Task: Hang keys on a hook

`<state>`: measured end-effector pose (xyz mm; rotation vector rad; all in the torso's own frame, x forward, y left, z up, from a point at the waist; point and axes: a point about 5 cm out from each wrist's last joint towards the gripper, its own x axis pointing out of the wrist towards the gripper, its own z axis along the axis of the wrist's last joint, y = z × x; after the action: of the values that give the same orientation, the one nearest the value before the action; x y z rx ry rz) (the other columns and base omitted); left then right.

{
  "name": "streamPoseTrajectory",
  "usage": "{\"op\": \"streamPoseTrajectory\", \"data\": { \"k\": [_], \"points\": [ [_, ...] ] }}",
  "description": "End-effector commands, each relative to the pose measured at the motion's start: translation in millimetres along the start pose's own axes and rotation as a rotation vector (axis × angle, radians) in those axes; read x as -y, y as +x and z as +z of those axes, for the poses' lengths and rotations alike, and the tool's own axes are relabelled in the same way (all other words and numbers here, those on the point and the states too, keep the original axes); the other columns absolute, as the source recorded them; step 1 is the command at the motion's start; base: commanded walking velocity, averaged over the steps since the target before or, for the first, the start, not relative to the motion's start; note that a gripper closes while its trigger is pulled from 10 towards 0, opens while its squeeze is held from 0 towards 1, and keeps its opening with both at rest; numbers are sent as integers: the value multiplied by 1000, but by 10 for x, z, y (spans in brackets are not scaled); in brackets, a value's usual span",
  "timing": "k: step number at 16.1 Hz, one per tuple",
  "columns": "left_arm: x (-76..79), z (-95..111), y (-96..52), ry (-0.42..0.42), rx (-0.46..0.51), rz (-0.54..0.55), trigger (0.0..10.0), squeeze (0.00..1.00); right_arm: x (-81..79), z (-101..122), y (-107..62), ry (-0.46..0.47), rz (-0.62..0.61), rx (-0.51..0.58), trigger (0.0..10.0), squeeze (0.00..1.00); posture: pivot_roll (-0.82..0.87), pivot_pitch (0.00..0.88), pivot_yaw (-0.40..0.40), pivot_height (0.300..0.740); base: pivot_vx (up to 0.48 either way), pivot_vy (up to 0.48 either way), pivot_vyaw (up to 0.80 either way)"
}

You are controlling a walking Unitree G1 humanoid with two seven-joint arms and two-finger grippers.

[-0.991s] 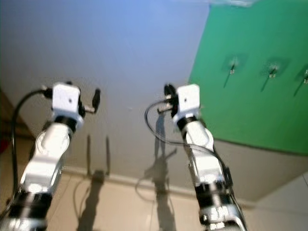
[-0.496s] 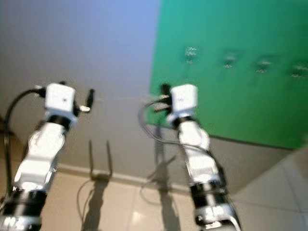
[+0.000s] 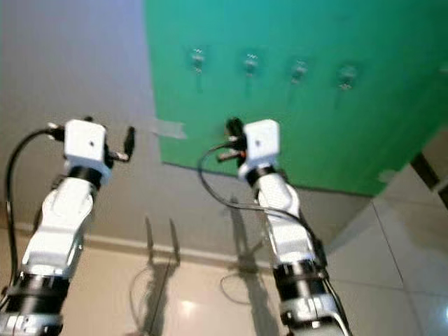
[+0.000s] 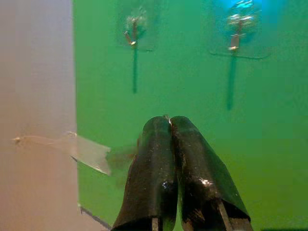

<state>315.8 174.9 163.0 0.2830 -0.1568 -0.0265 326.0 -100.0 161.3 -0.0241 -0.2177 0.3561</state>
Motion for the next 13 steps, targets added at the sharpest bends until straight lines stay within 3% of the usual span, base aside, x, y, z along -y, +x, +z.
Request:
{"op": "streamPoseTrajectory", "data": {
  "k": [1, 9, 13],
  "points": [
    [59, 73, 17, -1, 37, -28, 10000, 0, 99, 59, 2, 9, -33, 15, 10000, 0, 6, 0, -49, 740, 0, 0, 0],
    [112, 123, 3, 7, 66, -93, 10000, 0, 130, 167, 72, 73, -52, 54, 10000, 0, 10, 0, -56, 740, 279, 0, 0],
    [118, 149, 16, 9, 75, -127, 10000, 0, 30, 278, 97, 104, 58, 87, 10000, 0, 5, 0, -46, 740, 382, 0, 189]
  ]
}}
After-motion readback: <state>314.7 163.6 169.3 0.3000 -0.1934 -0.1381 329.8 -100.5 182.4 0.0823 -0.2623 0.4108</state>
